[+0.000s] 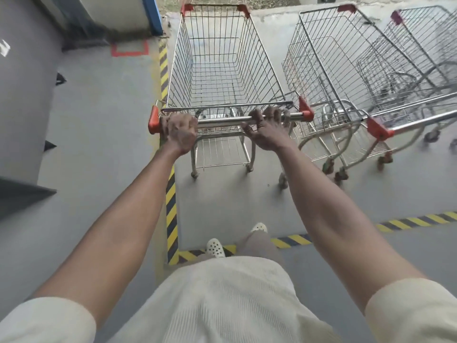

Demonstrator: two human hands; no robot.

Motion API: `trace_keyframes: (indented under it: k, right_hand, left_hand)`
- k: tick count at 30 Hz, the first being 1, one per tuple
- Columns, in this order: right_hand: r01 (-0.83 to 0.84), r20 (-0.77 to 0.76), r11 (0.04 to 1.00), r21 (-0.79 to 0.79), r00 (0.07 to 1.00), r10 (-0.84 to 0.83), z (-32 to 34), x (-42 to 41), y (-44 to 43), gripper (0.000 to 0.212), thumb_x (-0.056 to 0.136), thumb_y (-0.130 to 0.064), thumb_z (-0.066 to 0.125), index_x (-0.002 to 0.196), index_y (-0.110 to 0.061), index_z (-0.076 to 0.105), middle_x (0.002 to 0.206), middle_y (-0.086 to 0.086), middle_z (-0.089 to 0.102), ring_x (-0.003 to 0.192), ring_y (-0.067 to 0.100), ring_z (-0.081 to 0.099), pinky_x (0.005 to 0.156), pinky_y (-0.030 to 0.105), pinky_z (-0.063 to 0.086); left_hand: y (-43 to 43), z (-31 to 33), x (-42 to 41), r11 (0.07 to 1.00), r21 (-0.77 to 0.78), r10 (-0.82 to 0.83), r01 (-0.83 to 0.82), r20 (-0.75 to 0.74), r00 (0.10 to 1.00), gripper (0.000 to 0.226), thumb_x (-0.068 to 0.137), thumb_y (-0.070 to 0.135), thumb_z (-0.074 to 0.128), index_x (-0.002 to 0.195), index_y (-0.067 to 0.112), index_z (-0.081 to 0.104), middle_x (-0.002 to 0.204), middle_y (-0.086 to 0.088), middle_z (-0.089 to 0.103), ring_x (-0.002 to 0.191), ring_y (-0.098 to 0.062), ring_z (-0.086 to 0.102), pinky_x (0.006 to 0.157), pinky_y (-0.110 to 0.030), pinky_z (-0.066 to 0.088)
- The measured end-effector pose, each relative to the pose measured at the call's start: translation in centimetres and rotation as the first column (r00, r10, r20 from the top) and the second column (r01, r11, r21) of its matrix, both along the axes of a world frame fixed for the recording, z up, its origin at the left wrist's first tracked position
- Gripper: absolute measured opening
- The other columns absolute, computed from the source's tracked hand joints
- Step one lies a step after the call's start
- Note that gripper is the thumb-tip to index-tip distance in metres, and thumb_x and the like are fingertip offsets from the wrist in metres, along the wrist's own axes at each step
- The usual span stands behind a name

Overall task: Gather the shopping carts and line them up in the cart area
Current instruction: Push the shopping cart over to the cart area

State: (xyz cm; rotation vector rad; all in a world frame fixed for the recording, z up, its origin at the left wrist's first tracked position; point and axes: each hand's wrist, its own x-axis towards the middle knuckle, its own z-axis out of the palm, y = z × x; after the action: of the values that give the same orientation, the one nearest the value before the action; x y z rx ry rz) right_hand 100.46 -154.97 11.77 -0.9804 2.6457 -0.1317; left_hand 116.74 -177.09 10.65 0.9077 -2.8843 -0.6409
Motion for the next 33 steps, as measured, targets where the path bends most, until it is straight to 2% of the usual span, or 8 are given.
trace_keyframes:
  k: [4, 7, 11, 16, 21, 25, 29, 33]
  right_hand:
    - [-0.050, -0.056, 0.999, 0.008, 0.997, 0.051, 0.2, 3.0, 3.4, 0.062, 0.099, -0.075, 0.020, 0.142, -0.035, 0.042, 0.127, 0.005, 0.038, 0.133, 0.026, 0.030, 0.116, 0.046, 0.014]
    - [-0.043, -0.086, 0.999, -0.012, 0.995, 0.042, -0.3, 4.5, 6.9, 0.068, 0.093, -0.080, 0.015, 0.134, -0.036, 0.047, 0.122, 0.004, 0.041, 0.126, 0.025, 0.037, 0.109, 0.043, 0.022]
    - [0.004, -0.055, 0.999, -0.038, 0.998, -0.006, -0.8, 5.9, 11.9, 0.073, 0.090, -0.087, 0.019, 0.133, -0.034, 0.046, 0.135, 0.006, 0.041, 0.137, 0.029, 0.032, 0.118, 0.049, 0.019]
    - [0.008, -0.061, 0.998, -0.061, 0.998, -0.012, -1.1, 9.9, 17.1, 0.070, 0.087, -0.089, 0.016, 0.120, -0.033, 0.043, 0.129, 0.004, 0.038, 0.133, 0.031, 0.032, 0.117, 0.052, 0.022]
    - [0.002, -0.015, 0.998, -0.059, 1.000, -0.003, -0.9, 14.1, 21.0, 0.064, 0.094, -0.082, 0.022, 0.130, -0.033, 0.043, 0.149, 0.011, 0.032, 0.150, 0.036, 0.017, 0.124, 0.053, 0.003]
    - [-0.006, -0.046, 0.997, -0.081, 0.999, 0.002, -1.0, 17.0, 24.0, 0.059, 0.096, -0.080, 0.025, 0.124, -0.032, 0.044, 0.138, 0.008, 0.036, 0.141, 0.034, 0.026, 0.120, 0.050, 0.012]
    - [-0.001, -0.035, 0.995, -0.099, 0.999, -0.002, -1.0, 19.3, 26.4, 0.060, 0.096, -0.078, 0.026, 0.126, -0.030, 0.044, 0.137, 0.010, 0.035, 0.140, 0.034, 0.026, 0.119, 0.050, 0.012]
    - [-0.015, -0.094, 0.994, -0.112, 0.996, 0.004, -1.1, 20.9, 28.0, 0.059, 0.096, -0.078, 0.026, 0.126, -0.031, 0.046, 0.126, 0.008, 0.037, 0.131, 0.028, 0.031, 0.113, 0.046, 0.015]
  left_hand:
    - [2.8, 0.0, 4.4, 1.000, -0.015, -0.008, 0.008, -0.028, 1.000, 0.041, 0.092, 0.034, 0.022, 0.093, 0.022, 0.061, 0.108, -0.003, 0.063, 0.108, -0.027, 0.049, 0.099, -0.042, 0.025]
    - [5.6, 0.2, 7.2, 1.000, -0.008, 0.014, -0.015, -0.028, 0.999, 0.048, 0.091, 0.038, 0.018, 0.096, 0.017, 0.061, 0.107, -0.003, 0.063, 0.107, -0.027, 0.047, 0.099, -0.043, 0.025]
    - [9.3, 0.3, 11.0, 1.000, -0.009, 0.017, -0.017, -0.043, 0.999, 0.040, 0.095, 0.040, 0.017, 0.090, 0.024, 0.053, 0.102, 0.001, 0.058, 0.107, -0.027, 0.048, 0.101, -0.045, 0.026]
    - [14.1, 0.2, 15.3, 0.995, -0.083, 0.040, -0.047, -0.090, 0.995, 0.027, 0.105, 0.030, 0.031, 0.087, 0.023, 0.051, 0.099, -0.003, 0.059, 0.102, -0.028, 0.049, 0.096, -0.044, 0.027]
    - [18.2, -0.4, 19.1, 0.991, -0.105, 0.073, -0.080, -0.075, 0.995, 0.022, 0.102, 0.022, 0.041, 0.096, 0.017, 0.062, 0.110, -0.006, 0.064, 0.111, -0.029, 0.049, 0.098, -0.040, 0.024]
    - [21.2, -0.2, 22.0, 0.993, -0.087, 0.075, -0.082, -0.088, 0.993, 0.025, 0.093, 0.017, 0.038, 0.099, 0.016, 0.063, 0.112, -0.007, 0.063, 0.113, -0.029, 0.048, 0.099, -0.038, 0.023]
    - [23.9, 0.1, 24.2, 0.994, -0.064, 0.084, -0.090, -0.088, 0.993, 0.037, 0.095, 0.034, 0.024, 0.090, 0.018, 0.057, 0.102, -0.002, 0.059, 0.107, -0.029, 0.047, 0.099, -0.041, 0.024]
    - [25.8, -0.1, 25.8, 0.992, -0.086, 0.083, -0.097, -0.148, 0.985, 0.027, 0.096, 0.030, 0.032, 0.089, 0.020, 0.056, 0.097, 0.000, 0.056, 0.103, -0.028, 0.047, 0.094, -0.040, 0.026]
